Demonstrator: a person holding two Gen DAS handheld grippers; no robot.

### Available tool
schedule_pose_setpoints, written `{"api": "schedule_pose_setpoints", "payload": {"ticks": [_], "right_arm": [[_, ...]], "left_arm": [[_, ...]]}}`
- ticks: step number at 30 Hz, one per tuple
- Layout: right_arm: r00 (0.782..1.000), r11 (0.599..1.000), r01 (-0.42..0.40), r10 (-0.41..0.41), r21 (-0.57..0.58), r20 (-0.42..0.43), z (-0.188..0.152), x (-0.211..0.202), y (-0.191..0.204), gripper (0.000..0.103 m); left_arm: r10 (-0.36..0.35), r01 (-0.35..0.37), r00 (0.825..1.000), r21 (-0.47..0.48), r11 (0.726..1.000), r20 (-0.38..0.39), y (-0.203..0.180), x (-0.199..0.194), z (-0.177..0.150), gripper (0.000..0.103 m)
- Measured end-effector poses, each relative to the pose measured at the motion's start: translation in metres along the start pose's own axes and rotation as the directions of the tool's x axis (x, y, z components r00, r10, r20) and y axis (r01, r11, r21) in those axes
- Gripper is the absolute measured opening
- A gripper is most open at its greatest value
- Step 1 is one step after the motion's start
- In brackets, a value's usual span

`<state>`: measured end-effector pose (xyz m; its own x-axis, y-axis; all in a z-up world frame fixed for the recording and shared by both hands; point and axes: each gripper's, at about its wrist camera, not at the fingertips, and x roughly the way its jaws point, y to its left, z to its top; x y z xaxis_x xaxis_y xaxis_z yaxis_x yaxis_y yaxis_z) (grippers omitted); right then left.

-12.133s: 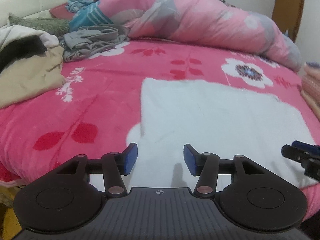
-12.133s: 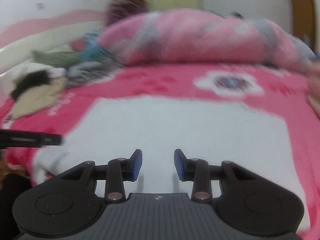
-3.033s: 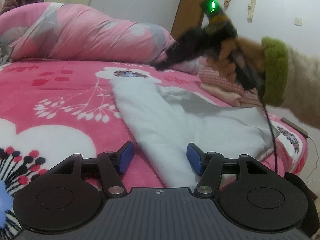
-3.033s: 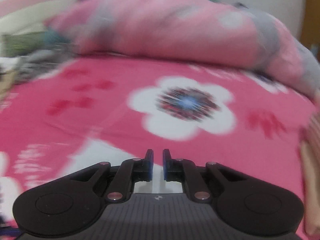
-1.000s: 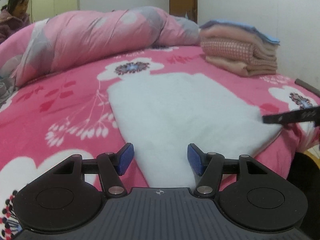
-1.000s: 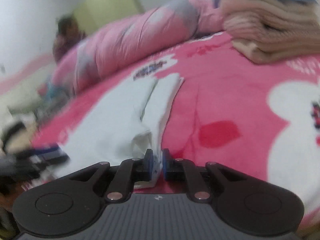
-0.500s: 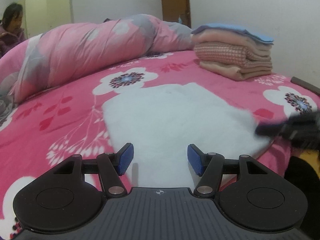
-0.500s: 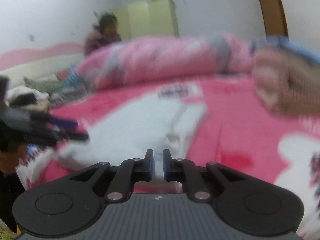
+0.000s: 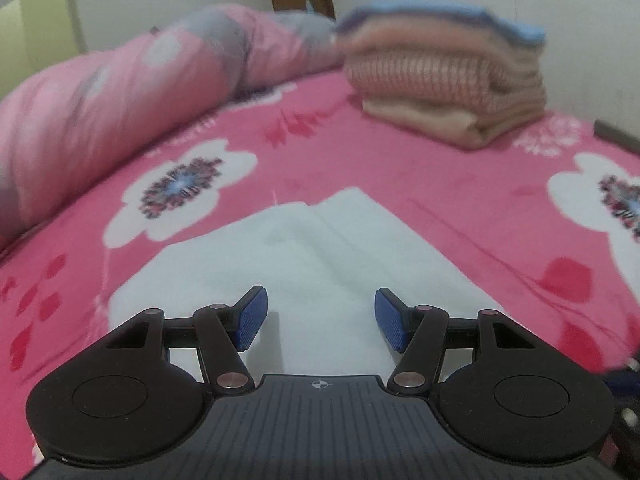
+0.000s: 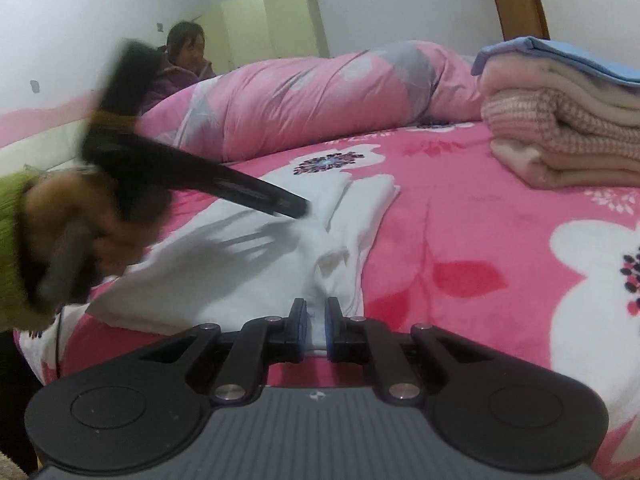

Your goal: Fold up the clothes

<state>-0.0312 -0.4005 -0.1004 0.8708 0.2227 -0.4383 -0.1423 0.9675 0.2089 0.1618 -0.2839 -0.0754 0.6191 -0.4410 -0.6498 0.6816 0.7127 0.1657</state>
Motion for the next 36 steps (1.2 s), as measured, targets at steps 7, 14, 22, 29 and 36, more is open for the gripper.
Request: {"api": "schedule_pose_setpoints", "payload": {"ticks": [7, 14, 22, 29, 36], "right_arm": [[1.000, 1.000, -0.012, 0.012, -0.004, -0.010, -0.001, 0.003, -0.002, 0.009], [0.999, 0.999, -0.037, 0.037, 0.016, -0.015, -0.002, 0.005, -0.007, 0.008], [0.999, 1.000, -0.027, 0.027, -0.003, -0.025, -0.003, 0.003, -0.003, 0.009], [1.000, 1.000, -0.018, 0.018, -0.001, -0.020, -0.003, 0.002, -0.002, 0.009], [1.000, 1.000, -0.007, 0.007, 0.012, 0.030, 0.001, -0.015, 0.000, 0.010]], "left_arm": [[-0.028, 0.020, 0.997, -0.112, 0.993, -0.067, 0.018, 0.043, 0.023, 0.060], [-0.043, 0.029, 0.996, -0.172, 0.985, -0.079, 0.025, 0.065, 0.034, 0.062], [-0.033, 0.040, 0.999, -0.305, 0.951, 0.028, 0.060, 0.024, 0.047, 0.062], [0.081, -0.034, 0.989, -0.343, 0.939, 0.125, 0.079, -0.087, 0.012, 0.067], [0.158, -0.141, 0.987, -0.307, 0.941, 0.031, 0.059, -0.132, -0.068, 0.067]]}}
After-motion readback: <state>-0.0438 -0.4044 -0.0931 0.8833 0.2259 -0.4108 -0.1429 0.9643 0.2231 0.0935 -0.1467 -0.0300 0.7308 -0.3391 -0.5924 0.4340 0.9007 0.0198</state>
